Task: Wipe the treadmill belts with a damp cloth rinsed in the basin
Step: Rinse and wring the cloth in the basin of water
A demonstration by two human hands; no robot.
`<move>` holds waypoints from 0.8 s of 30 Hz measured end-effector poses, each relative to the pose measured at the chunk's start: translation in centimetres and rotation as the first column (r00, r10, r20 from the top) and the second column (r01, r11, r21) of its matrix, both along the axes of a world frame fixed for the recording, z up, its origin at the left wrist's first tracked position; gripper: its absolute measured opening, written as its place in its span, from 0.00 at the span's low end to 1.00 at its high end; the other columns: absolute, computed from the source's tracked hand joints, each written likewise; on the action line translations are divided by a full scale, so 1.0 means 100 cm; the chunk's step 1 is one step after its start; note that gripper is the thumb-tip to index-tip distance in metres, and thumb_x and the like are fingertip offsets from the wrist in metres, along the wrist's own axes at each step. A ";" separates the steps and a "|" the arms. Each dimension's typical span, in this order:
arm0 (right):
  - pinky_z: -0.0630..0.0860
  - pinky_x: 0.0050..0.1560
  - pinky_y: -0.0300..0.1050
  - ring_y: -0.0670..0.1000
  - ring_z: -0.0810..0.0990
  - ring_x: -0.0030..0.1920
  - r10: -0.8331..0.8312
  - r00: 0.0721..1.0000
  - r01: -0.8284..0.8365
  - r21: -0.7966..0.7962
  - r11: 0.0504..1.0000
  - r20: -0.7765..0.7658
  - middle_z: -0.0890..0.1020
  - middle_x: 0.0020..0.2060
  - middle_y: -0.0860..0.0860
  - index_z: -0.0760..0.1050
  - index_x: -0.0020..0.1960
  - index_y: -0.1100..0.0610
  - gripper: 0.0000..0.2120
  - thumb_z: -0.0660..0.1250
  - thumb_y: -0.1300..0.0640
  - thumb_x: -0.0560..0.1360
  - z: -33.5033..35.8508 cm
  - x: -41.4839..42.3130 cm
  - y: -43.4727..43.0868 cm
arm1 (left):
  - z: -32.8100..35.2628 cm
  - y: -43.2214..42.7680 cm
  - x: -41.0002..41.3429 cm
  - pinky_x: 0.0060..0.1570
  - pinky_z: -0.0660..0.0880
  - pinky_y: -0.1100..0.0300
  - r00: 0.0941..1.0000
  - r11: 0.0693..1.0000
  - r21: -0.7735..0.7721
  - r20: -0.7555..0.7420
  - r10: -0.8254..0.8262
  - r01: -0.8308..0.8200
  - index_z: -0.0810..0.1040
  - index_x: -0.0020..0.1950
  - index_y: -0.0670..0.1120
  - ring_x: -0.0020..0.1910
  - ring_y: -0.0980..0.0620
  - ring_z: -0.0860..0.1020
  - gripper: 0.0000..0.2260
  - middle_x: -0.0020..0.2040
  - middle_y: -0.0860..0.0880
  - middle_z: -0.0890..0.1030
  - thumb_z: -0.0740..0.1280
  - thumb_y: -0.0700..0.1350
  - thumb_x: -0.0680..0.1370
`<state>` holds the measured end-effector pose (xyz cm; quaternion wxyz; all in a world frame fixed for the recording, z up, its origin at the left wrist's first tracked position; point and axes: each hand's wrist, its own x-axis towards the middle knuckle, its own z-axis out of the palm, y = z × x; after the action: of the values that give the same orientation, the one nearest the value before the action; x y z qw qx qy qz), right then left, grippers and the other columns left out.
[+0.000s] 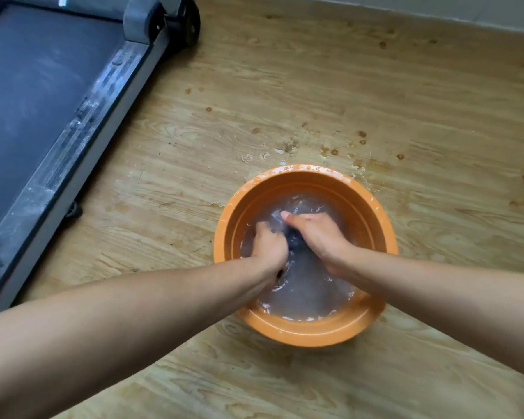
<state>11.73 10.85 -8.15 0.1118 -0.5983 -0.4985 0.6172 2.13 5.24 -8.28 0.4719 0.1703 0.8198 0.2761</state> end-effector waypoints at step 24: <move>0.78 0.43 0.54 0.55 0.81 0.38 0.095 0.994 -0.088 -0.121 0.989 0.058 0.82 0.35 0.54 0.79 0.41 0.54 0.06 0.67 0.54 0.75 -0.001 0.022 0.026 | 0.012 -0.017 -0.011 0.67 0.73 0.50 0.996 0.997 -0.018 -0.034 -0.080 0.079 0.71 0.74 0.46 0.65 0.41 0.77 0.17 0.68 0.43 0.78 0.60 0.50 0.87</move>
<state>13.98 13.45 -8.24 0.0317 -0.5999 -0.4912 0.6307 1.05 3.58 -7.09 0.4695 0.2037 0.8228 0.2471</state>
